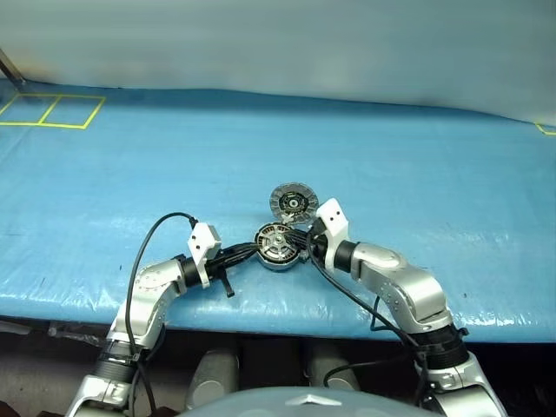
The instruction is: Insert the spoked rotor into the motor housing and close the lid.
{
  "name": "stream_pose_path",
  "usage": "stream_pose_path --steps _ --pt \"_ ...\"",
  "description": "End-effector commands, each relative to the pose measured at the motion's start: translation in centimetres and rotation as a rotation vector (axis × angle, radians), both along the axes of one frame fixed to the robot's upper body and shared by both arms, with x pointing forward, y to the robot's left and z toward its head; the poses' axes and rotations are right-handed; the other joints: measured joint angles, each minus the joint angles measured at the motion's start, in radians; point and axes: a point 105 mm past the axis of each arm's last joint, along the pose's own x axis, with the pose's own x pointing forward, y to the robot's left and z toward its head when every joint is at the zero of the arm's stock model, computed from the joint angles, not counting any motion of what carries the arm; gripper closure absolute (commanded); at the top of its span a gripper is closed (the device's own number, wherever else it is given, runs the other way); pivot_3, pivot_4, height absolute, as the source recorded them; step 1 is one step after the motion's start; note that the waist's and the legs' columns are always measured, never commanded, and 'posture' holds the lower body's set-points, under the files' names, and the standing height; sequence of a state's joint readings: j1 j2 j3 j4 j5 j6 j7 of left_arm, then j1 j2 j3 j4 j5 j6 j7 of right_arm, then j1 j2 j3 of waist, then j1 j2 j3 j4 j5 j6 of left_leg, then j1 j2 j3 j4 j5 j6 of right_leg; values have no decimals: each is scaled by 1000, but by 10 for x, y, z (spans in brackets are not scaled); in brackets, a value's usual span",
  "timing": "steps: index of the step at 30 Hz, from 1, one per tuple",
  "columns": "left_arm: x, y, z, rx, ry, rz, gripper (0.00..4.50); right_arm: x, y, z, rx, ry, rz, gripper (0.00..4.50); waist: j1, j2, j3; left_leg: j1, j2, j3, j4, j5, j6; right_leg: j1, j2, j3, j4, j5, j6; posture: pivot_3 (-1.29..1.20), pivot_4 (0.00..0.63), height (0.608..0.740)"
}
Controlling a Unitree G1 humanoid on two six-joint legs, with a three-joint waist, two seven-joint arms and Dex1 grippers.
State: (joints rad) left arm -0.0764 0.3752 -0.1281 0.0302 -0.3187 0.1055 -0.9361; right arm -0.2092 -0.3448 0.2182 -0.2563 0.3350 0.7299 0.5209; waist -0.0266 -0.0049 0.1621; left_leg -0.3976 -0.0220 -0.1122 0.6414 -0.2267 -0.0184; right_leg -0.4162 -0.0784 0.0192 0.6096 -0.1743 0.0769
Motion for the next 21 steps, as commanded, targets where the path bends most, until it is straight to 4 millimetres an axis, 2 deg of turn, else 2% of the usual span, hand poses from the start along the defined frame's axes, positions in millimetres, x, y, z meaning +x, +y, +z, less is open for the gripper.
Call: stream_pose_path --steps 1,5,15,21 --pt "0 -3 6 0 -35 -7 4500 -5 -3 -16 -88 18 2 4360 0 0 0 0 0 0 0 0 0 0 0 0 0 0 0 0 150 740" --pt "0 -3 5 1 -36 -6 4500 -6 -2 -14 -83 -3 10 4360 0 -1 0 1 0 0 0 0 0 1 0 0 0 0 0 0 150 740" --pt "0 -2 5 0 -34 0 4500 -9 10 24 12 -175 62 4360 0 0 0 0 0 0 0 0 0 0 0 0 0 0 0 0 150 740" --pt "0 -3 5 0 -33 -2 4500 -17 17 25 7 -180 111 4360 0 0 0 0 0 0 0 0 0 0 0 0 0 0 0 0 150 740"
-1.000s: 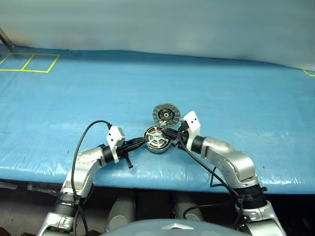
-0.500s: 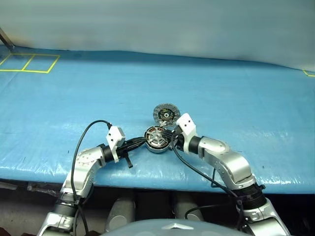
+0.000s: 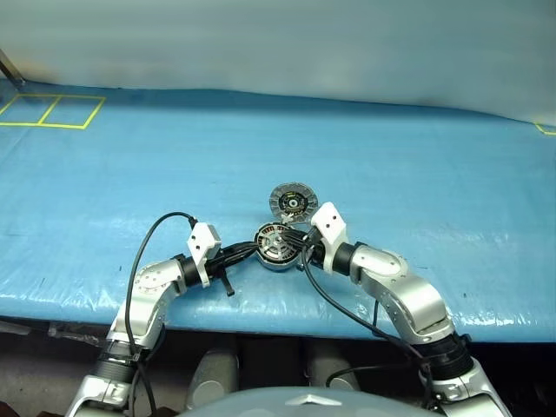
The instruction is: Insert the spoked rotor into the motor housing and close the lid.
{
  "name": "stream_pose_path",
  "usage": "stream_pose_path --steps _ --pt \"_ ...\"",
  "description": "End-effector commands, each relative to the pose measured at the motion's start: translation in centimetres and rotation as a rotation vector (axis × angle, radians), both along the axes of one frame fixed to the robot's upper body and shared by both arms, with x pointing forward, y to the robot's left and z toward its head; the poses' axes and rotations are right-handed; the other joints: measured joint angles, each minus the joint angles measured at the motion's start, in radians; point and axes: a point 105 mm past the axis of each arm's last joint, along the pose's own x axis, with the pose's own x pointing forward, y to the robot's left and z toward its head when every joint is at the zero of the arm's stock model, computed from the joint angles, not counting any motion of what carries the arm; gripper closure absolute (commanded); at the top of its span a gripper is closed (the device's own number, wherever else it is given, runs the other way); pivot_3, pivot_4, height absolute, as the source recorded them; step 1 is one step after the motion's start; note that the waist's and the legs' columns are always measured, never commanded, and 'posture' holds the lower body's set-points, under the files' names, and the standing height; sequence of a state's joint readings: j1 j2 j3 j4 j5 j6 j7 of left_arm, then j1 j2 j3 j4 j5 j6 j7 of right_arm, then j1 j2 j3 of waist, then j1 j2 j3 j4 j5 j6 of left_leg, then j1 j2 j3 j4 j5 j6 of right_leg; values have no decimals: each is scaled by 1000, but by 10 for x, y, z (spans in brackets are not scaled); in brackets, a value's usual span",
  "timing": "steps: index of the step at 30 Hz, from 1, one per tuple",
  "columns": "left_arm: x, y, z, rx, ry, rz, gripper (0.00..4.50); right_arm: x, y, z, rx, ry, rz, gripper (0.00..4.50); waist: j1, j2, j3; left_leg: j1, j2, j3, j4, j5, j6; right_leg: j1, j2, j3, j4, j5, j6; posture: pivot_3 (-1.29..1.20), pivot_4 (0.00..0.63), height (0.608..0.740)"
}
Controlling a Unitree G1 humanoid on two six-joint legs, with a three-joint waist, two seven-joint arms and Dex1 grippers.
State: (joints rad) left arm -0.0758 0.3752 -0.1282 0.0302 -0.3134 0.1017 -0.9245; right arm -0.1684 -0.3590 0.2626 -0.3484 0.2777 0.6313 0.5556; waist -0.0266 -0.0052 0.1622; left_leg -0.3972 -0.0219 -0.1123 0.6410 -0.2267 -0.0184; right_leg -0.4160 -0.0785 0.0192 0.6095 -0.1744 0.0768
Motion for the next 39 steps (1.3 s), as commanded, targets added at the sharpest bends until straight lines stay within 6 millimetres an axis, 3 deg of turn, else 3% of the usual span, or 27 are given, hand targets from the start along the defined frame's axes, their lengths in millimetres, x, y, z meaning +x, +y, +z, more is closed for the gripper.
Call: stream_pose_path --steps 1,13,33,39 --pt "-1 -3 5 -5 -28 -14 4500 -5 5 9 12 -42 34 4360 0 0 0 0 0 0 0 0 0 0 0 0 0 0 0 0 150 740" --pt "0 -3 4 -4 -31 -7 4500 -11 7 -11 -49 18 68 4360 0 0 0 0 0 0 0 0 0 0 0 0 0 0 0 0 150 740" --pt "0 -1 4 -5 -29 -8 4500 -11 -12 -52 -271 68 31 4360 0 -1 -2 3 1 0 2 0 0 3 0 0 0 0 0 0 150 740" --pt "-1 -1 4 -6 -27 -8 4500 -12 -6 -42 -185 67 50 4360 2 -2 -2 3 1 0 4 0 0 3 0 0 0 0 0 0 150 740"
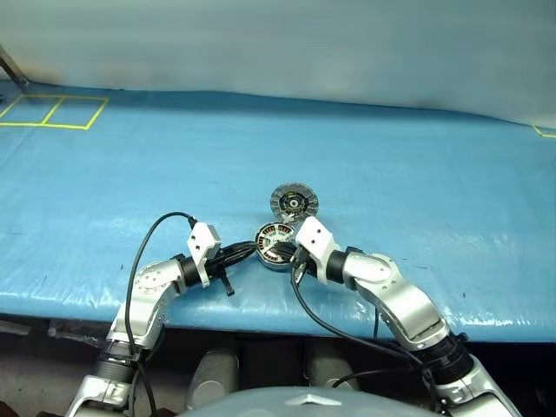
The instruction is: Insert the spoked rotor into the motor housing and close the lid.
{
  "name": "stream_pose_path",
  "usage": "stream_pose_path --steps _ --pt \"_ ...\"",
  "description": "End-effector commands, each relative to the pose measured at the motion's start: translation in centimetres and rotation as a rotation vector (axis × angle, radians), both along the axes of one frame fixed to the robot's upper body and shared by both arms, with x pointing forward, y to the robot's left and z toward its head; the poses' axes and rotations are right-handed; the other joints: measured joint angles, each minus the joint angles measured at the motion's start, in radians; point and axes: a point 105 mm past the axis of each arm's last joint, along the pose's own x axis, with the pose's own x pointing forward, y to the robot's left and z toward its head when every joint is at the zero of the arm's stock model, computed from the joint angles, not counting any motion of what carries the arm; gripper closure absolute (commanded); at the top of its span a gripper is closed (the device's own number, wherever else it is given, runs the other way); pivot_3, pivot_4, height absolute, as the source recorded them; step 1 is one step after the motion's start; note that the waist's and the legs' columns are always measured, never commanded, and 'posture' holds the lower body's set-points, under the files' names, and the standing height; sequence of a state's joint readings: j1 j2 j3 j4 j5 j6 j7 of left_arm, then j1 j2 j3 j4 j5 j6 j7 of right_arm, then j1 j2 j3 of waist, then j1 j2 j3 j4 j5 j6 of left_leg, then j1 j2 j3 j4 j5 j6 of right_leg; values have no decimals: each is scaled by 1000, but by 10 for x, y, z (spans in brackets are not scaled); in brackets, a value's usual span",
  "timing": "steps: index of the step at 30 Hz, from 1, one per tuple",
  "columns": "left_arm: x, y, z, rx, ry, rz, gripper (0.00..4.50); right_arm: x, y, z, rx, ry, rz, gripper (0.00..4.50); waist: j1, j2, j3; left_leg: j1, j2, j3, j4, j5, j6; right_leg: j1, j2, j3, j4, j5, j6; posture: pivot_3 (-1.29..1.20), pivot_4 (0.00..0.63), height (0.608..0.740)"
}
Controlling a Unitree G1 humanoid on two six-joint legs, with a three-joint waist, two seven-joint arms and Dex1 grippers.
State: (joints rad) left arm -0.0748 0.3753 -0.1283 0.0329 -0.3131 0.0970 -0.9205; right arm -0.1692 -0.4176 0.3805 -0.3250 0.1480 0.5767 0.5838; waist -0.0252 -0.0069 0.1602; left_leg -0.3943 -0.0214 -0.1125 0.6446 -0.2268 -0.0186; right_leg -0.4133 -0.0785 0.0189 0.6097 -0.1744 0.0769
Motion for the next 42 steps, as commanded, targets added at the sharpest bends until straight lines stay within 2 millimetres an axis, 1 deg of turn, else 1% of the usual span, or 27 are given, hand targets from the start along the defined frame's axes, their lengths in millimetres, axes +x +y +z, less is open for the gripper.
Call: stream_pose_path --steps 1,4,7,9,11,18,21,26,32,36,39,40,42 --pt "-1 -2 4 -6 -25 -13 4500 -5 -9 -17 11 103 -32 4360 1 0 0 0 0 0 0 0 0 0 0 0 0 0 0 0 150 740" --pt "-1 -2 3 -6 -23 -13 4500 -8 -2 -2 107 106 -1 4360 2 0 0 -1 0 0 0 0 0 0 0 0 0 0 0 0 150 740" --pt "-1 -2 3 -7 -22 -13 4500 -7 1 15 198 90 -3 4360 2 0 1 -2 0 0 -2 0 0 -2 0 0 0 0 0 0 150 740" --pt "-1 -2 3 -7 -21 -14 4500 -2 -1 21 224 77 -27 4360 1 0 1 -3 0 0 -4 0 0 -3 0 0 0 0 0 0 150 740" --pt "-1 -3 3 -7 -21 -14 4500 2 -4 23 226 67 -49 4360 1 0 1 -3 0 0 -5 0 0 -3 0 0 0 0 -1 0 150 740" --pt "-1 -3 3 -10 -23 -12 4500 18 -13 17 188 53 -129 4360 0 0 1 -2 0 0 -5 0 0 -3 0 0 0 0 -1 0 150 740" --pt "-1 -3 3 -9 -23 -9 4500 23 -13 16 183 49 -141 4360 0 0 1 -2 0 0 -5 0 0 -3 0 0 0 0 -1 0 150 740" --pt "-1 -3 3 -8 -25 -5 4500 23 -12 8 151 66 -136 4360 0 0 1 -2 0 0 -5 0 0 -3 0 0 0 0 -1 0 150 740" --pt "-2 -2 3 -8 -26 -1 4500 14 -9 0 119 83 -106 4360 0 0 1 -2 0 0 -5 0 0 -2 0 0 0 0 -1 0 150 740" --pt "-2 -3 3 -9 -25 -4 4500 11 -11 -8 54 77 -105 4360 0 0 1 -2 0 0 -5 0 0 -2 0 0 0 0 -1 0 150 740" --pt "-1 -3 3 -9 -25 -7 4500 12 -15 -14 -5 53 -114 4360 0 0 1 -1 0 0 -5 0 0 -2 0 0 0 0 -1 0 150 740" --pt "-1 -4 3 -10 -25 -7 4500 13 -16 -14 -14 46 -119 4360 0 0 1 -1 0 0 -5 0 0 -2 0 0 0 0 -1 0 150 740" --pt "-1 -4 4 -11 -27 -8 4500 19 -17 -6 27 19 -146 4360 0 0 1 0 0 0 -5 0 0 -1 0 0 0 0 -1 0 150 740"
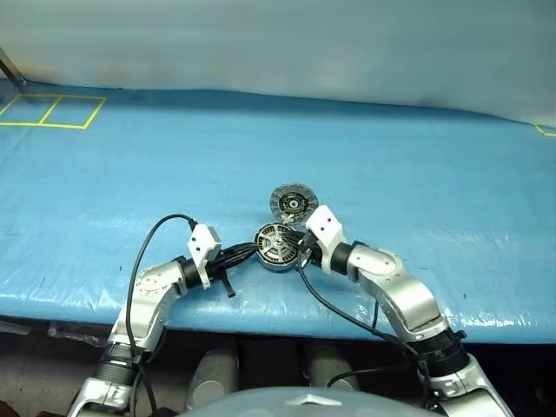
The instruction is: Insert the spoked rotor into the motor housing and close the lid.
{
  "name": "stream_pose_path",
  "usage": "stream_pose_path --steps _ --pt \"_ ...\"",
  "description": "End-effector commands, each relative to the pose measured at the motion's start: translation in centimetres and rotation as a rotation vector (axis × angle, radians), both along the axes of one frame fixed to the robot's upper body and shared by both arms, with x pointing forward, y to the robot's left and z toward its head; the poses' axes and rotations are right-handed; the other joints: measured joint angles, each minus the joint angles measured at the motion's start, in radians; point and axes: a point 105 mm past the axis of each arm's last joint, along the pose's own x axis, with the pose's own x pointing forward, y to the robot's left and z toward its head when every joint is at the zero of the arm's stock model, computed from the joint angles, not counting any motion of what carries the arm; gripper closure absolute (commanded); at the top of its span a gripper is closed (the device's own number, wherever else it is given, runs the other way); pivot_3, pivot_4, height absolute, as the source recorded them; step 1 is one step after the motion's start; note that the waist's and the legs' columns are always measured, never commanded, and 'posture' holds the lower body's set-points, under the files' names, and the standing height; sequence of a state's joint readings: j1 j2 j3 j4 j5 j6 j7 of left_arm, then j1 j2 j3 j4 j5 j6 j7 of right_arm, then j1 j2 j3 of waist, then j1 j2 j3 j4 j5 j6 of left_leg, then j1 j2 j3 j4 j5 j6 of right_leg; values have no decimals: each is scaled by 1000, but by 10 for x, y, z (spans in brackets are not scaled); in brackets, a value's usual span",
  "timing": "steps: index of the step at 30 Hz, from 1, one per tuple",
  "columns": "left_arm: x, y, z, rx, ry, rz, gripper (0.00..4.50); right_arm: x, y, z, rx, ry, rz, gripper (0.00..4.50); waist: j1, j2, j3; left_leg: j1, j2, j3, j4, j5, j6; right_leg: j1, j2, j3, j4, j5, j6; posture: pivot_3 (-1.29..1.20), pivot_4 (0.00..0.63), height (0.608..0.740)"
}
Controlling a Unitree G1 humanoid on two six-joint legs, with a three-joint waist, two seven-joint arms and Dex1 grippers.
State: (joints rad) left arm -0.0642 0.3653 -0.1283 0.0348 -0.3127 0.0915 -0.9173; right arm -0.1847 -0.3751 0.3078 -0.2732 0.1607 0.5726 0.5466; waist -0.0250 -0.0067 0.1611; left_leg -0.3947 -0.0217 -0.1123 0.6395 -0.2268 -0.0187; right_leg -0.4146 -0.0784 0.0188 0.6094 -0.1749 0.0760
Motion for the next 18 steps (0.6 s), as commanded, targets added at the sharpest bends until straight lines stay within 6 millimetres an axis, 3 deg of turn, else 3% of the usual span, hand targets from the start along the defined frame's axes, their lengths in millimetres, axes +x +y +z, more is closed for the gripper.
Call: stream_pose_path --steps 1,5,10,18 --pt "1 -3 6 -1 -34 -14 4500 4 -6 -7 1 18 -49 4360 0 0 0 0 0 0 0 0 0 0 0 0 0 0 0 0 150 740" --pt "0 -3 6 -1 -35 -15 4500 11 -6 15 87 -40 -76 4360 0 0 0 0 0 0 1 0 0 0 0 0 0 0 0 0 150 740" --pt "-1 -3 5 -3 -32 -10 4500 4 9 35 143 -75 -7 4360 0 0 0 -1 0 0 0 0 0 -1 0 0 0 0 0 0 150 740" --pt "-1 -3 4 -6 -26 -6 4500 -9 20 26 115 -38 56 4360 -1 1 1 -1 0 0 -1 0 0 -1 0 0 0 0 0 0 150 740"
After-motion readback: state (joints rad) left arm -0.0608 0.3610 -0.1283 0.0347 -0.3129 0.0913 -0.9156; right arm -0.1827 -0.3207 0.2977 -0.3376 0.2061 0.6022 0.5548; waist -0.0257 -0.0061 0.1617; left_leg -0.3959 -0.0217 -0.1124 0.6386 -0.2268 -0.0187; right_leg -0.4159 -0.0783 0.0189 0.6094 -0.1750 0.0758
